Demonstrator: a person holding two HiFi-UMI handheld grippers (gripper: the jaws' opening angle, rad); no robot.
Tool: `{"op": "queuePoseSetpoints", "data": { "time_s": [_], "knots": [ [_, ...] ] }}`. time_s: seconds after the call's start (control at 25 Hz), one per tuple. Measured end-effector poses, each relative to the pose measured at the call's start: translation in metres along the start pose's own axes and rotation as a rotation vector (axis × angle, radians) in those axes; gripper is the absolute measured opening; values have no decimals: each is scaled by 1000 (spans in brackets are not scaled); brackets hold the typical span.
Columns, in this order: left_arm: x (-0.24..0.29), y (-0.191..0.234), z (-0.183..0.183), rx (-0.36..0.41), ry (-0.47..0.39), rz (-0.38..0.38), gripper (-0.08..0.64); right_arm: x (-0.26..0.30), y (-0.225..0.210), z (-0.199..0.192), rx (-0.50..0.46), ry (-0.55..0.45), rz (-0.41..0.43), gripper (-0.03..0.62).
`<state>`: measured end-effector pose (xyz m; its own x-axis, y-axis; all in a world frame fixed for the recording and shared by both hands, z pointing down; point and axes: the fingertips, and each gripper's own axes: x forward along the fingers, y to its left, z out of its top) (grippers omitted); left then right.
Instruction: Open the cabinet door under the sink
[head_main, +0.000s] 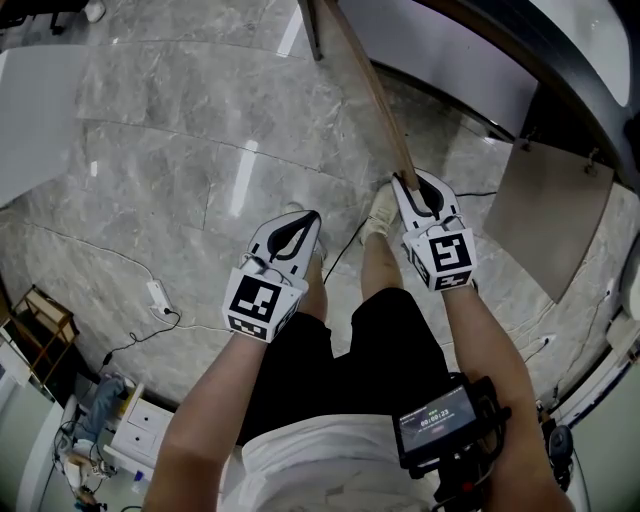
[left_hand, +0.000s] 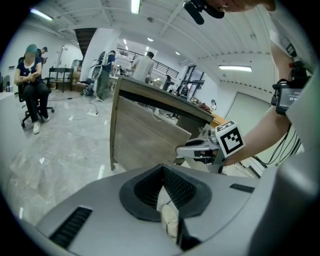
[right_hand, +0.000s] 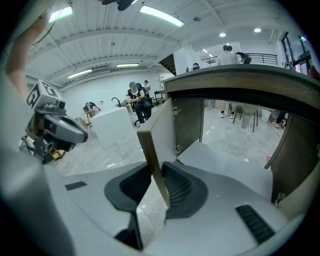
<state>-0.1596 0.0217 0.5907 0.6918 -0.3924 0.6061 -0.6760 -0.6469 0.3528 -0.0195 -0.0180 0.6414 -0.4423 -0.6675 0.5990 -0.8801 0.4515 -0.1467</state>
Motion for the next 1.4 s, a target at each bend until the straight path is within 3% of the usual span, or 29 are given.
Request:
{"op": "queuePoseSetpoints", "data": {
  "time_s": [0.32,0.56,0.72,0.96,1.4],
  "knots": [
    [-15,2,-6,-10,-35,9,9,13,35,2,-3,6,69,103],
    [-33,13,-16,-42,-52,32,9,21,58,2,144,15,14,110],
    [-51,31,-22,-62,-72,60,9,36,89,7,118,34,47,124],
    [-76,59,-37,-107,-87,112,9,61,127,12,167,62,68,143],
    [-110,91,-57,-136,-115,178,9,98,165,26,186,106,106,164]
  ]
}}
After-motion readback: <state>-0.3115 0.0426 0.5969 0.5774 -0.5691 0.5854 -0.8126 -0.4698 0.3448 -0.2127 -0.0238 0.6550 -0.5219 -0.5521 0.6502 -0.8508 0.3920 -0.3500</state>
